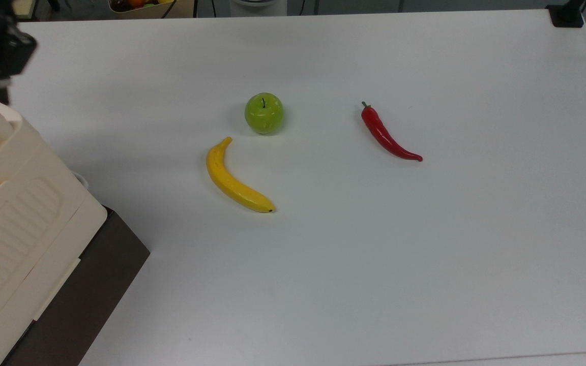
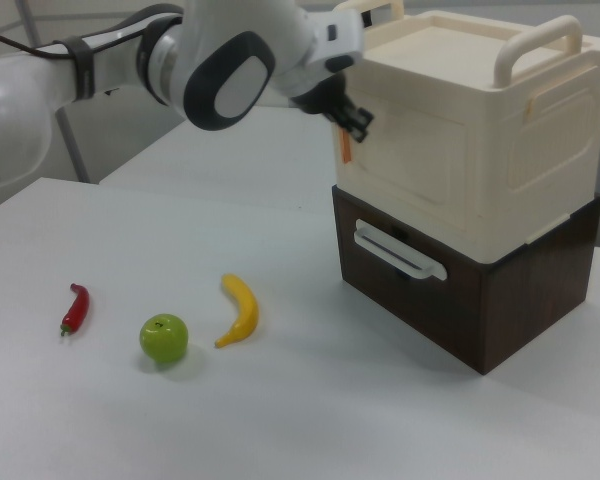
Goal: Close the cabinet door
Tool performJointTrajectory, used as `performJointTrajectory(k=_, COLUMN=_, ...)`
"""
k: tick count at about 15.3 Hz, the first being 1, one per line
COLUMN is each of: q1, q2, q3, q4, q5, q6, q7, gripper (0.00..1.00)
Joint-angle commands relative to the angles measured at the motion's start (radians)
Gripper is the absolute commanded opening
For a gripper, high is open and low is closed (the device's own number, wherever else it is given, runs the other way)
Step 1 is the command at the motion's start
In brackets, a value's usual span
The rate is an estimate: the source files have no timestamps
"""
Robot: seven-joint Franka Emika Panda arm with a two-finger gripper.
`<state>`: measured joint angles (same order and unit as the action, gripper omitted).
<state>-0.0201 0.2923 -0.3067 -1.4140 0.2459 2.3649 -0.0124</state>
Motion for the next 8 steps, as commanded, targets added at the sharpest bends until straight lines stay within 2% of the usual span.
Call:
performJointTrajectory(k=1, q1=0.081, q2=-0.064, q3=-0.003, q4=-0.074, q5=-0.037, q6=-0.106, q7=0.006, gripper=0.01)
performJointTrajectory(k=4, q1=0.127, q2=-0.1, q3=-0.002, q4=-0.069, q5=-0.152, q6=-0.307, q7=0.047, gripper=0.01)
performJointTrajectory(k=6, q1=0.161, q2=-0.12, q3=0.0, q4=-0.065, q5=-0.209, q6=-0.384, q7=0.112, gripper=0.01)
performJointTrajectory(k=8, q1=0.166, q2=-0.146, q3=0.044, q4=-0.065, q5=-0.241, q6=-0.462, q7=0.124, gripper=0.01)
